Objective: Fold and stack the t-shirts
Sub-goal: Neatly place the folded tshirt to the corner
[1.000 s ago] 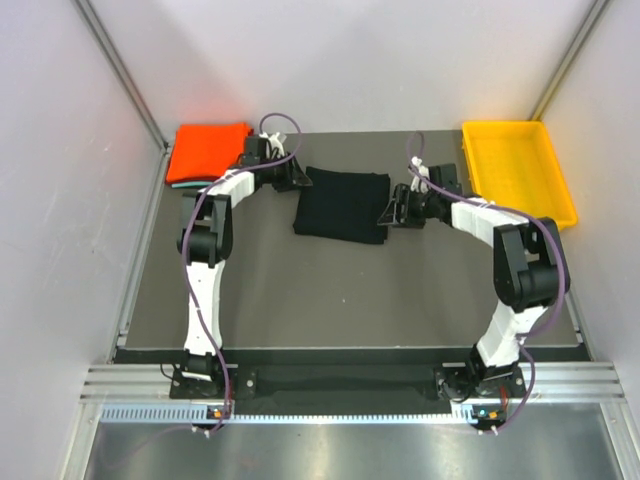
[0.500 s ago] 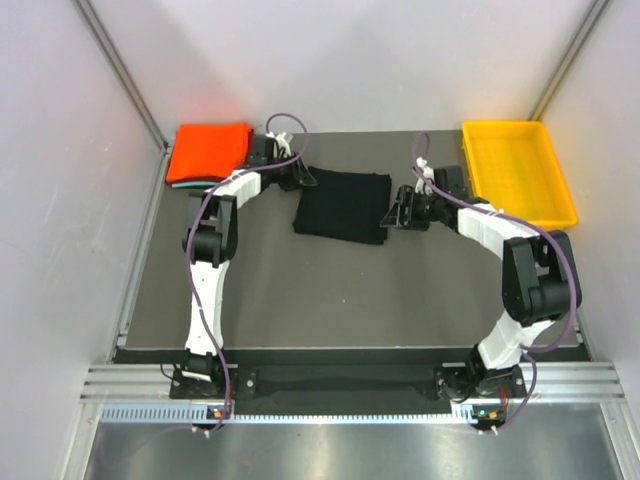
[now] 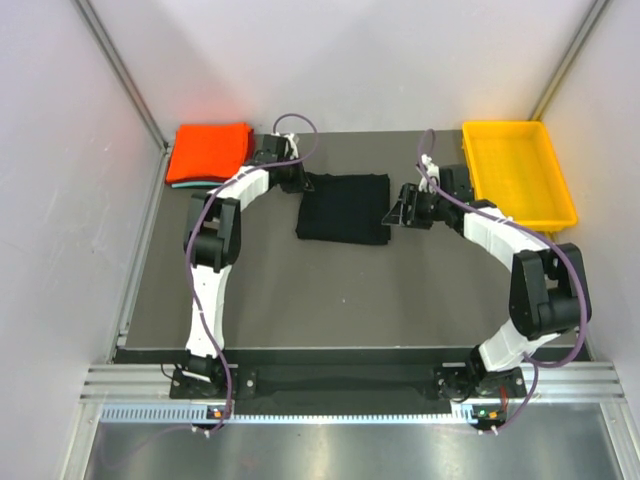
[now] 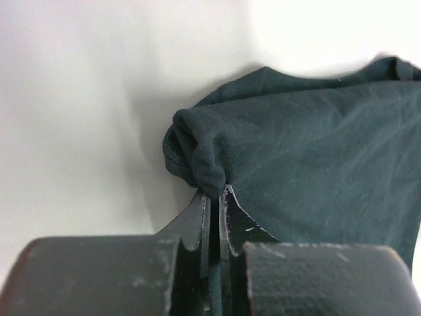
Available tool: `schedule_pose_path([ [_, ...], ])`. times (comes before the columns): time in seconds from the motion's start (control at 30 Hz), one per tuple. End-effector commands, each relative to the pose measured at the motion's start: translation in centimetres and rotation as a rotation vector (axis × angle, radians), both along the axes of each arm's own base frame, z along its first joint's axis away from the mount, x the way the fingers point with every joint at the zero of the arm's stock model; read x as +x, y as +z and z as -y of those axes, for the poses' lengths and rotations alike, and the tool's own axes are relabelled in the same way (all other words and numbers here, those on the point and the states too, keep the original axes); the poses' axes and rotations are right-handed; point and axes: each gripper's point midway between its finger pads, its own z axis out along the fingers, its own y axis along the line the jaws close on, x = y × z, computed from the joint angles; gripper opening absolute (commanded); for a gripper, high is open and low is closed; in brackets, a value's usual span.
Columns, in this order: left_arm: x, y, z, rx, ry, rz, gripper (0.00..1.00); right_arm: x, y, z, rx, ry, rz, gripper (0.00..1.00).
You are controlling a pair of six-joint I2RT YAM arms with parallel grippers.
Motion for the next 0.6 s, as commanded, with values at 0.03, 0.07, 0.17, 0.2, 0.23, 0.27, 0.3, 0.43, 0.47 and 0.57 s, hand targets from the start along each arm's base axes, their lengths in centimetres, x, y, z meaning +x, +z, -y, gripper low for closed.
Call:
schedule_pose_path([
  [0.03, -1.1, 5.8, -1.4, 0.083, 0.017, 0.047, 0.00, 0.0, 2.3, -0.1, 0.034, 0.013, 0.070, 0.57],
  [0.07, -1.2, 6.6, -1.7, 0.093, 0.036, 0.055, 0.00, 0.0, 2.4, -0.1, 0.037, 0.012, 0.071, 0.57],
  [0.17, -2.1, 7.2, -2.5, 0.104, 0.075, 0.050, 0.00, -0.2, 2.8, -0.1, 0.044, 0.009, 0.085, 0.57],
  [0.2, -2.3, 7.4, -2.5, 0.107, 0.075, 0.064, 0.00, -0.3, 2.9, 0.0, 0.045, 0.009, 0.087, 0.57],
  [0.23, -2.0, 8.1, -2.8, 0.116, 0.081, 0.098, 0.00, -0.4, 2.8, -0.1, 0.048, 0.010, 0.085, 0.57],
  [0.27, -2.1, 8.9, -3.2, 0.146, 0.073, 0.125, 0.00, -0.4, 3.1, 0.0, 0.049, 0.009, 0.094, 0.58],
  [0.3, -1.8, 9.3, -4.2, 0.195, 0.097, 0.145, 0.00, -0.5, 3.1, 0.0, 0.050, 0.009, 0.094, 0.57],
  [0.43, -0.9, 12.3, -6.7, 0.351, 0.095, 0.235, 0.00, -0.7, 3.0, 0.4, 0.044, 0.011, 0.091, 0.58],
  [0.47, -0.3, 13.6, -7.5, 0.407, 0.094, 0.281, 0.00, -0.8, 3.1, 0.4, 0.046, 0.014, 0.093, 0.58],
  [0.57, 0.5, 16.0, -9.2, 0.492, 0.096, 0.353, 0.00, -0.9, 2.9, 0.3, 0.062, 0.011, 0.091, 0.58],
])
